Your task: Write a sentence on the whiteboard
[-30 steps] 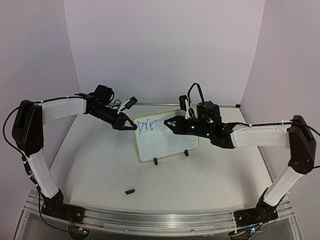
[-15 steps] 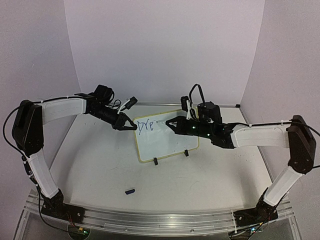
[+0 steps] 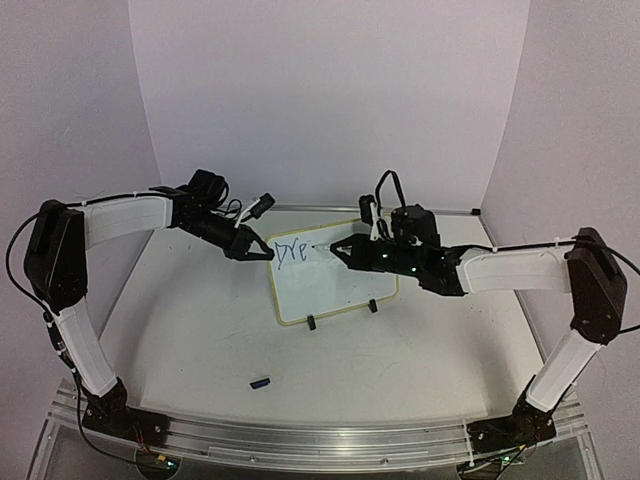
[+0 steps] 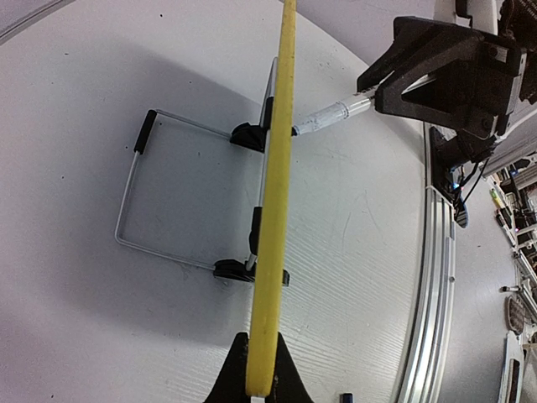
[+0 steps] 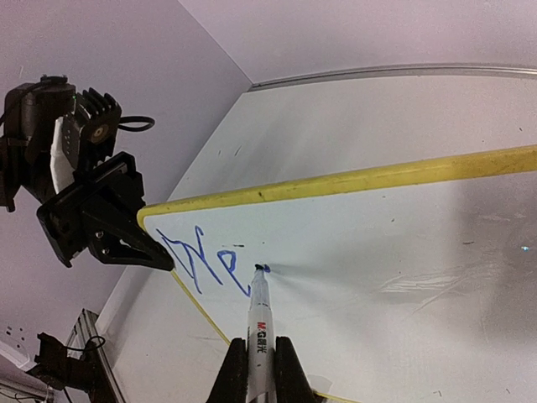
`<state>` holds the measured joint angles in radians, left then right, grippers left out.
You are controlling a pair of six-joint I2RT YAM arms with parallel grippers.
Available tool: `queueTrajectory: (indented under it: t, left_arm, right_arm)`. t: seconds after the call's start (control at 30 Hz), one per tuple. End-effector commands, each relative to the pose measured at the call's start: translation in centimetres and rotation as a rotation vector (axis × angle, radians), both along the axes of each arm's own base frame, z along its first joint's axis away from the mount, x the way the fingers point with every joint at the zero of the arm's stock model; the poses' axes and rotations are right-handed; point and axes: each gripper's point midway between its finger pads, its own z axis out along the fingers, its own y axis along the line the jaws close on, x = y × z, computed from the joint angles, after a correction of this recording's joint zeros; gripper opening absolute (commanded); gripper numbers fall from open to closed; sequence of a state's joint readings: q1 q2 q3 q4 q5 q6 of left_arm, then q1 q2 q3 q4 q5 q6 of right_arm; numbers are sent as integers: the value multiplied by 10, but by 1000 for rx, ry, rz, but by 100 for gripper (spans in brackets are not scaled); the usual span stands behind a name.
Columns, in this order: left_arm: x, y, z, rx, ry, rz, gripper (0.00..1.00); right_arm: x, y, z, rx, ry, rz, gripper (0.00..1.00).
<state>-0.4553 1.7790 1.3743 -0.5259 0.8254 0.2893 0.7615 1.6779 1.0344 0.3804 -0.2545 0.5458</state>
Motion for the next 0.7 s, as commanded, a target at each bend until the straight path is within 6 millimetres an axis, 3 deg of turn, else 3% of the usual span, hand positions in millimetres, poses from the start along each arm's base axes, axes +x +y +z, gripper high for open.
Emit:
queueTrajectory:
  t: [0.0,0.43,0.67]
  left_arm:
    - [-3,1,0,51,-12,2,0]
    - [-3,1,0,52,-11,1,0]
    - [-3,1,-1,52,-9,1,0]
  right_arm:
    - [11,6,18,29,-52,1,0]
    - [1,2,-11,-16,9,23,0]
    - [1,-5,-3,-20,-6,-3,0]
